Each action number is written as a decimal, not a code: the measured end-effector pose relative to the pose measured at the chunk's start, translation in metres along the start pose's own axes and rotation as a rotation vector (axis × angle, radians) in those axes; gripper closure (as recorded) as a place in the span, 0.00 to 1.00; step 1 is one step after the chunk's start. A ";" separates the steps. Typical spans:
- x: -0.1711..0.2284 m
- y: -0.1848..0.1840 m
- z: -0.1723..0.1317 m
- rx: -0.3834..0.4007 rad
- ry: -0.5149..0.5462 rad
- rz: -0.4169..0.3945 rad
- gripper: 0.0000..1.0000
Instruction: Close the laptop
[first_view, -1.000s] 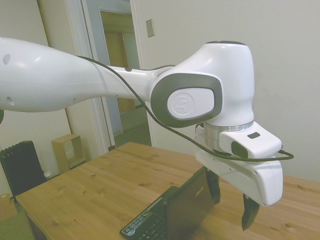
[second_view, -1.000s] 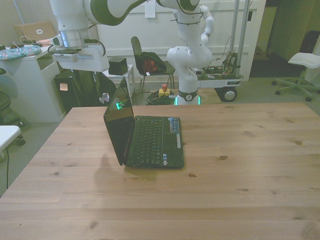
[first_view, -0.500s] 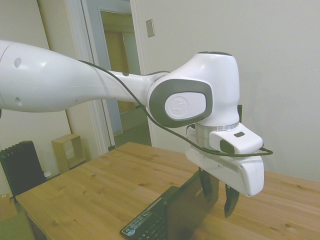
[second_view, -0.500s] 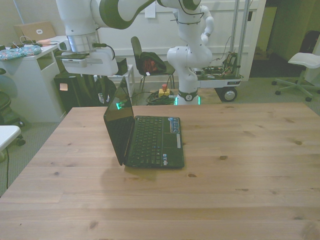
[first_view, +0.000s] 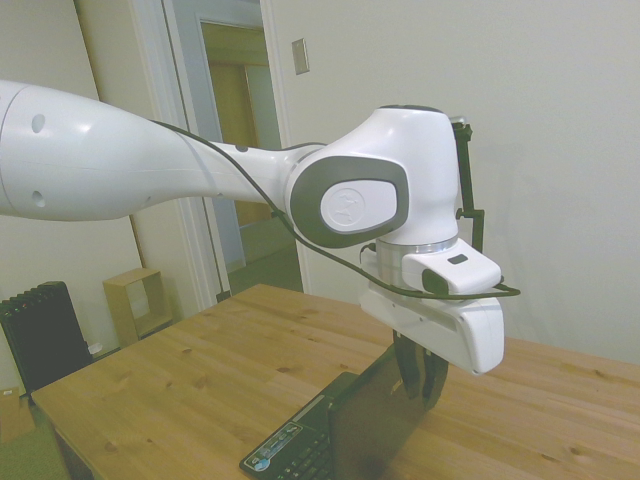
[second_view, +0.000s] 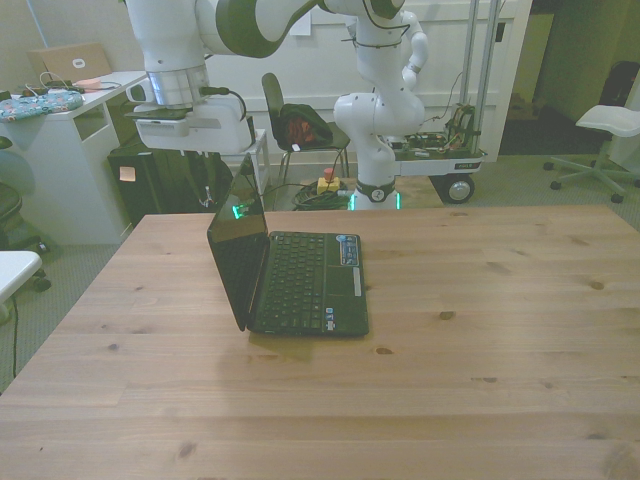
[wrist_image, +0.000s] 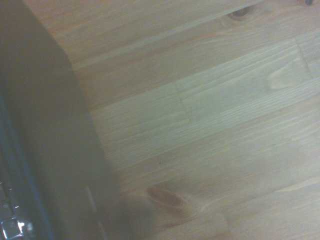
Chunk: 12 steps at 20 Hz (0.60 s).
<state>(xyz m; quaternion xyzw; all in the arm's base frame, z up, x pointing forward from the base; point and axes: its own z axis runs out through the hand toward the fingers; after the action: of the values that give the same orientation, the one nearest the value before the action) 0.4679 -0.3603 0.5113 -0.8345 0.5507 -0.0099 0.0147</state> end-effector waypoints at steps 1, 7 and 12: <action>-0.004 -0.004 0.000 0.000 0.001 -0.006 1.00; -0.033 -0.026 0.001 -0.004 0.016 -0.039 1.00; -0.072 -0.054 0.014 -0.012 0.016 -0.071 1.00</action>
<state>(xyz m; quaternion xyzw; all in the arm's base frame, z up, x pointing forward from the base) 0.4900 -0.2726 0.4995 -0.8533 0.5211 -0.0139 0.0050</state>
